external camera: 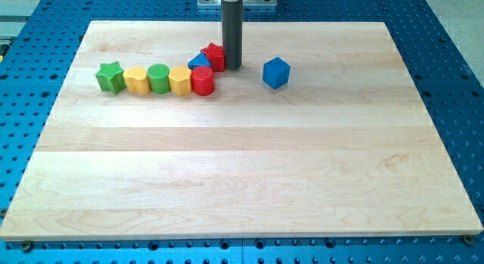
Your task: Push the red star into the hexagon and green circle
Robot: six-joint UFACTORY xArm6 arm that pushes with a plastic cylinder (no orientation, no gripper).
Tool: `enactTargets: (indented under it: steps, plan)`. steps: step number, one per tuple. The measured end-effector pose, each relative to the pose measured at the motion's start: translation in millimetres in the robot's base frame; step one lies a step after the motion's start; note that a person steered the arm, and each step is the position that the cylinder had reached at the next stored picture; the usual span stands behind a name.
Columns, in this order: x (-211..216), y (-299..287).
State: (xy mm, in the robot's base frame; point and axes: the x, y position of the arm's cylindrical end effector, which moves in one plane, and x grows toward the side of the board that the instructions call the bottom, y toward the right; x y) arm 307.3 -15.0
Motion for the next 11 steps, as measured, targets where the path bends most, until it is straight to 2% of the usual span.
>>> enactTargets:
  steps: [2, 3, 5, 6, 8, 9, 10, 11]
  plan:
    - [-15, -27]
    - [-49, -30]
    - [-26, -92]
    - [8, -107]
    - [12, -66]
    - [7, -72]
    - [36, -73]
    - [30, -61]
